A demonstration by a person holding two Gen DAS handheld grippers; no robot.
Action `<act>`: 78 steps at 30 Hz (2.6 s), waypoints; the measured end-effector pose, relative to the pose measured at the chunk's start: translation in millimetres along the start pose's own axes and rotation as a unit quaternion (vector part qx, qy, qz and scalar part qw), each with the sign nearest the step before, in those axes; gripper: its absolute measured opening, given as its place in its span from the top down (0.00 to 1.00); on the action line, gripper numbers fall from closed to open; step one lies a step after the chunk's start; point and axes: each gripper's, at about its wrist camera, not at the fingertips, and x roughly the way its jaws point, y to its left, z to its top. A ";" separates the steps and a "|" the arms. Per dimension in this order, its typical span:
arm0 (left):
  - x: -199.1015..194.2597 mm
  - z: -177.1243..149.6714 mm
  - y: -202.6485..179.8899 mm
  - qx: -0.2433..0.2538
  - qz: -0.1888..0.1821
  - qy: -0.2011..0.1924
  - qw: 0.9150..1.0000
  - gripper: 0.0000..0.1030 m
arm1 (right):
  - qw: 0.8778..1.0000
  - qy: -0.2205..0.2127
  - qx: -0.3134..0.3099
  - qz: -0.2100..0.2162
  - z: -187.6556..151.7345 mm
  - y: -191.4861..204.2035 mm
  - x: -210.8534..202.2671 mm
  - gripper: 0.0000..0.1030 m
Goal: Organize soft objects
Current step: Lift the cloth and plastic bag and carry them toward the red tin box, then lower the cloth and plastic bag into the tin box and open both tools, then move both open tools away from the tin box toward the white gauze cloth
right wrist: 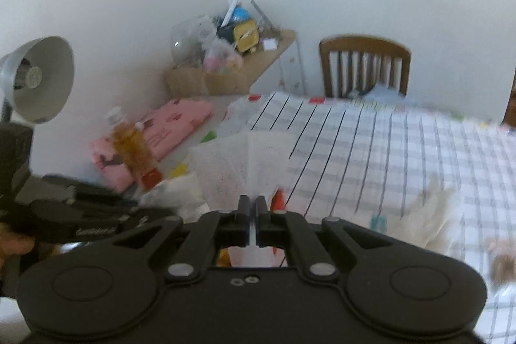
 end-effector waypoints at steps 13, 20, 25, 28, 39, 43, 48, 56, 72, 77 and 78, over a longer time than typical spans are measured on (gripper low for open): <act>14.6 3.5 22.0 -0.003 -0.008 0.007 1.000 0.90 | 0.998 -0.042 0.039 -0.027 49.9 -25.2 -24.0 0.98; 30.5 10.7 26.0 0.003 0.007 0.020 1.000 0.90 | 0.999 0.007 0.053 0.011 32.1 4.7 24.9 0.98; 41.5 9.6 31.8 0.007 0.018 0.034 0.999 0.90 | 0.995 0.053 0.074 0.028 12.2 19.5 66.9 0.98; 50.6 8.3 36.8 0.007 0.026 0.047 0.999 0.90 | 0.993 0.081 0.075 0.029 0.0 27.9 88.7 0.98; 81.9 7.8 43.9 0.009 0.034 0.081 0.996 0.90 | 0.985 0.162 0.045 0.028 -40.4 56.0 131.5 0.98; 91.7 9.5 43.7 0.012 0.034 0.092 0.995 0.90 | 0.985 0.168 0.042 0.020 -46.9 57.4 138.7 0.98; 102.6 12.1 43.9 0.020 0.035 0.112 0.993 0.90 | 0.985 0.172 0.025 0.014 -51.4 60.2 143.0 0.93; 99.6 11.8 43.9 0.021 0.043 0.116 0.992 0.59 | 0.984 0.175 0.031 0.007 -52.4 50.1 150.2 0.85; 57.3 11.0 40.2 0.026 0.057 0.070 0.996 0.28 | 0.989 0.141 0.022 0.038 -38.6 43.3 111.5 0.63; 43.4 10.3 39.5 0.017 0.062 0.055 0.996 0.24 | 0.991 0.126 0.013 0.037 -34.5 42.9 99.1 0.54; 40.1 10.2 39.0 0.015 0.060 0.051 0.997 0.24 | 0.992 0.123 0.012 0.038 -33.3 42.5 95.7 0.53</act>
